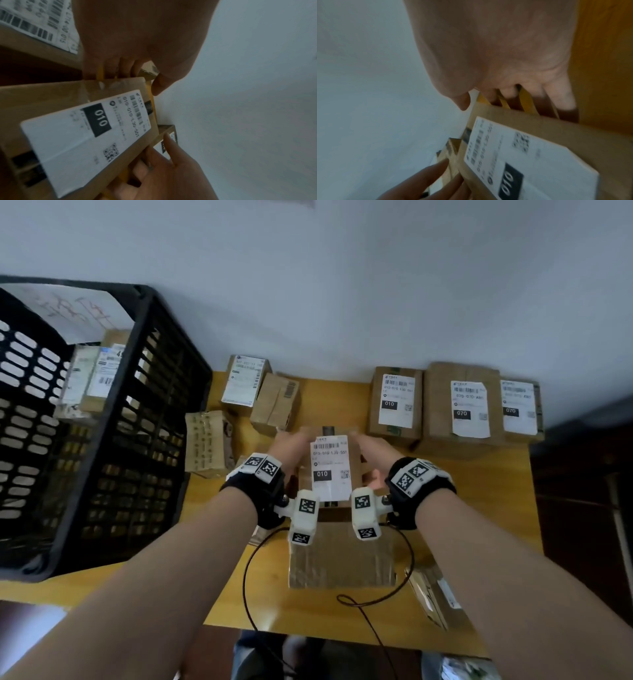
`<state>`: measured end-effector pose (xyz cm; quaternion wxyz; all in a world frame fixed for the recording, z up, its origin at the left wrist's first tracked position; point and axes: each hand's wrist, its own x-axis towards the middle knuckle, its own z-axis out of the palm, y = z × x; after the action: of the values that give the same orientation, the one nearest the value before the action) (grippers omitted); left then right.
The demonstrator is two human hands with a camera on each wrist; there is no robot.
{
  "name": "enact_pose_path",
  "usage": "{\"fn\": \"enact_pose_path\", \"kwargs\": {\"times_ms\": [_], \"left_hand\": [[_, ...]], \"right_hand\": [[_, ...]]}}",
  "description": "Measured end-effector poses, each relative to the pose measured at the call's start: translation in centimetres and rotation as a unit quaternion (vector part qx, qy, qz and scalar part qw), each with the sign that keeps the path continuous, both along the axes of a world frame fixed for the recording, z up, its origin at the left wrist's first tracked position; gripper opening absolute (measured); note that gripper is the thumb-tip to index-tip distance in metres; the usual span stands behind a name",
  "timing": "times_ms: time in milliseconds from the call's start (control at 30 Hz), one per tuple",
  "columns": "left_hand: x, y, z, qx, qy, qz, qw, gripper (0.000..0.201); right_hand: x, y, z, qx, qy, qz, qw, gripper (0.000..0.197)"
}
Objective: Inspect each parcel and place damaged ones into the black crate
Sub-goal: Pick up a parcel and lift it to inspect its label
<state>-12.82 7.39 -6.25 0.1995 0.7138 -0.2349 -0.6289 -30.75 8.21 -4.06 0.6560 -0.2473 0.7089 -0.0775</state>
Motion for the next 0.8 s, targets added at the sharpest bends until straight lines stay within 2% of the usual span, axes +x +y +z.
{"fn": "enact_pose_path", "kwargs": {"times_ms": [67,100,167,267,333,400,567,700,800], "left_hand": [[0.7,-0.4,2.0,-0.043,0.012,-0.011,0.999,0.02],[1.2,-0.7,3.1,-0.063,0.011,-0.018,0.998,0.02],[2.2,-1.2,5.9,-0.101,0.021,-0.012,0.995,0.027],[3.9,-2.0,12.2,-0.181,0.028,-0.025,0.983,0.041],[5.2,-2.7,17.4,-0.245,0.033,-0.057,0.967,0.043],[6.3,-3.3,23.1,-0.292,0.047,-0.068,0.953,0.055],[9.0,-3.3,36.8,-0.416,0.067,-0.066,0.904,0.066],[10.3,-2.0,46.3,-0.51,0.099,-0.042,0.853,0.057],[11.0,-0.4,51.9,-0.565,0.122,-0.025,0.815,0.049]], "right_hand": [[0.6,-0.4,2.0,-0.04,0.018,-0.012,0.999,0.058],[0.9,-0.6,3.2,-0.06,0.022,-0.017,0.998,0.059],[1.5,-1.0,5.9,-0.094,0.019,-0.024,0.995,0.056],[2.8,-1.8,11.3,-0.159,0.012,-0.034,0.987,0.05],[3.9,-2.5,16.4,-0.217,0.014,-0.039,0.975,0.05],[5.1,-2.7,22.6,-0.285,0.008,-0.051,0.957,0.042],[7.8,-2.0,36.6,-0.446,-0.008,-0.082,0.891,0.026],[9.7,-0.2,45.5,-0.572,-0.032,-0.096,0.814,0.032],[10.8,1.2,50.6,-0.646,-0.033,-0.099,0.756,0.035]]}}
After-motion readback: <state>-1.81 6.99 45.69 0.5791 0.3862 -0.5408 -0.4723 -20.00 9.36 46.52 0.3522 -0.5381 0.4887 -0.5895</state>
